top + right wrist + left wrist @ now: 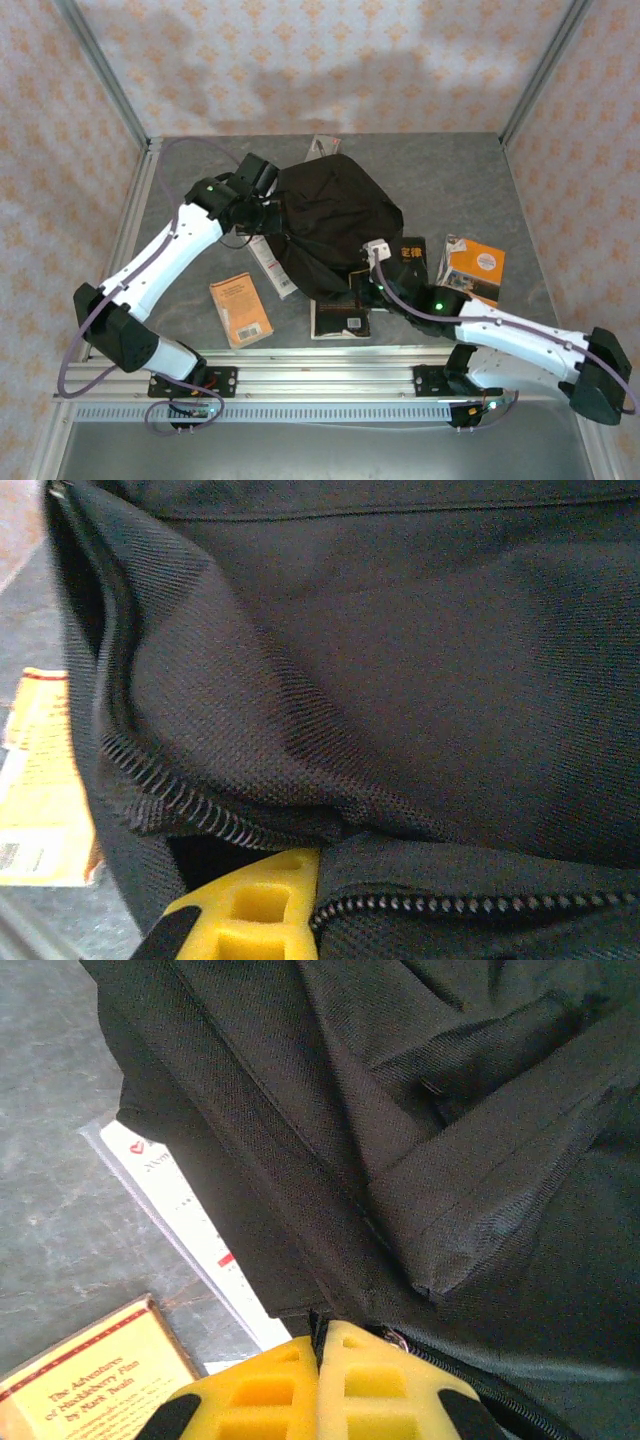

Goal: Pack the student bag
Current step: Unzip the student bag at the top-right of the table.

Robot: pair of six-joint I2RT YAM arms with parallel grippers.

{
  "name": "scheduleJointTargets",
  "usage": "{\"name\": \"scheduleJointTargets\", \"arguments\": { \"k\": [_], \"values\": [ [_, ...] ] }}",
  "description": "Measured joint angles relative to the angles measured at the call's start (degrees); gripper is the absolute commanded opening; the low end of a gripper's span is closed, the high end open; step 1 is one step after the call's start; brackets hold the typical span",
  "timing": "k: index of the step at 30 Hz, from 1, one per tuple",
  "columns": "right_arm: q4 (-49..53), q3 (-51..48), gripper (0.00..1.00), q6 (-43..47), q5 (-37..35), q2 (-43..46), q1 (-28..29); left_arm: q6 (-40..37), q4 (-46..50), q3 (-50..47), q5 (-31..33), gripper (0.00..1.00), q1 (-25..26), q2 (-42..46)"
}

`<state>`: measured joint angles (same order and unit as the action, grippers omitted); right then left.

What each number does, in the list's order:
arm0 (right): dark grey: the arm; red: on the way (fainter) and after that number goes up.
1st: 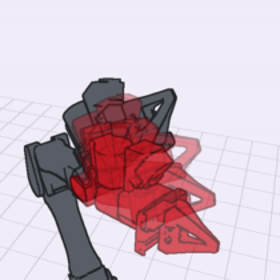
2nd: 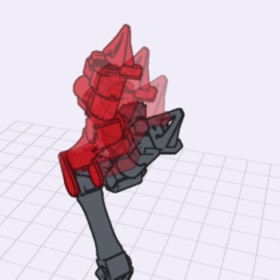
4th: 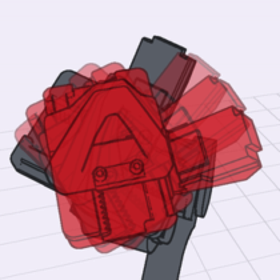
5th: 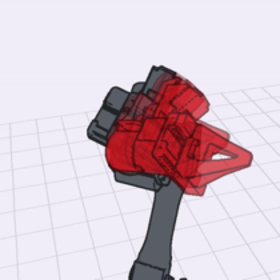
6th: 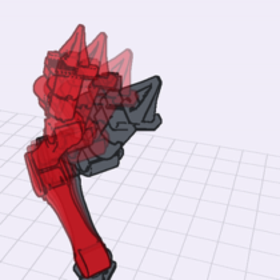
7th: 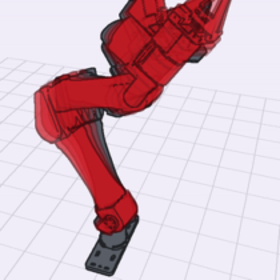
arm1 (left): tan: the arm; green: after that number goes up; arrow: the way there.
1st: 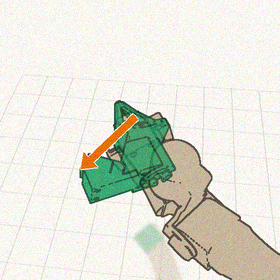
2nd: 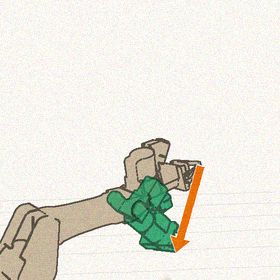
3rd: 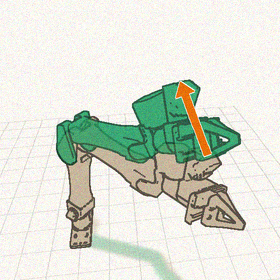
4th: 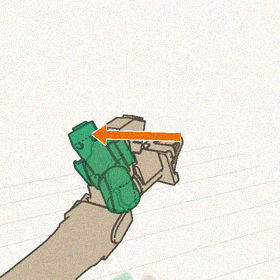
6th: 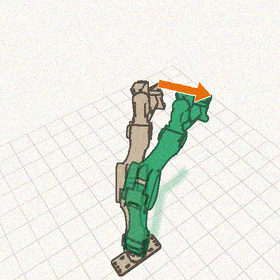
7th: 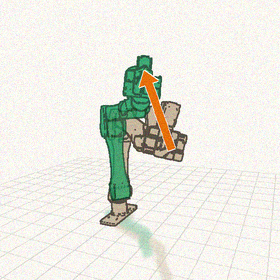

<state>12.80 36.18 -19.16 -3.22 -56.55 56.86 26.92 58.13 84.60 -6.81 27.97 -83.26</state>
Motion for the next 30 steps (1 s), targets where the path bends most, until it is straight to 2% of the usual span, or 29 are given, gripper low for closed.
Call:
{"name": "scheduleJointTargets", "arguments": {
  "k": [6, 10, 15, 17, 18, 20, 25, 27, 30],
  "values": [
    [4.90, 7.30, 0.00, 0.00, -4.57, -8.90, -0.07, 0.20, 0.48, -1.99, 3.69, 0.00, -1.46, 4.74],
    [9.27, 7.32, 0.00, -0.15, -6.05, -9.22, -1.40, 0.70, 0.42, -4.63, 5.79, 0.00, -2.32, 8.50],
    [12.79, 8.79, 0.00, -1.22, -6.25, -9.86, -4.63, 1.73, 0.44, -9.68, 5.05, 0.02, -2.36, 10.60],
    [13.35, 9.40, 0.00, -1.70, -5.97, -9.92, -5.35, 1.38, 0.42, -10.08, 3.13, 0.22, -2.45, 10.47],
    [13.35, 9.42, 0.00, -1.86, -5.49, -9.81, -5.53, 1.09, 0.09, -10.03, 1.90, 0.36, -2.32, 10.36],
    [12.94, 8.76, 0.00, -2.75, -4.13, -9.14, -5.53, -0.07, 0.04, -8.61, 0.50, 0.52, -1.18, 9.29],
    [8.57, 1.51, 0.00, -6.36, -1.79, -1.88, -5.55, -6.01, -2.23, 0.37, -0.13, 0.65, 9.25, 1.97],
    [7.10, -0.98, 0.00, -7.74, -1.44, 1.11, -5.55, -9.01, -4.17, 2.12, -0.90, 0.80, 12.92, -0.57],
    [5.77, -2.47, 0.00, -9.33, -1.05, 3.45, -5.55, -12.96, -6.23, 2.36, -1.73, 0.83, 16.68, -3.23]
  ]
}}
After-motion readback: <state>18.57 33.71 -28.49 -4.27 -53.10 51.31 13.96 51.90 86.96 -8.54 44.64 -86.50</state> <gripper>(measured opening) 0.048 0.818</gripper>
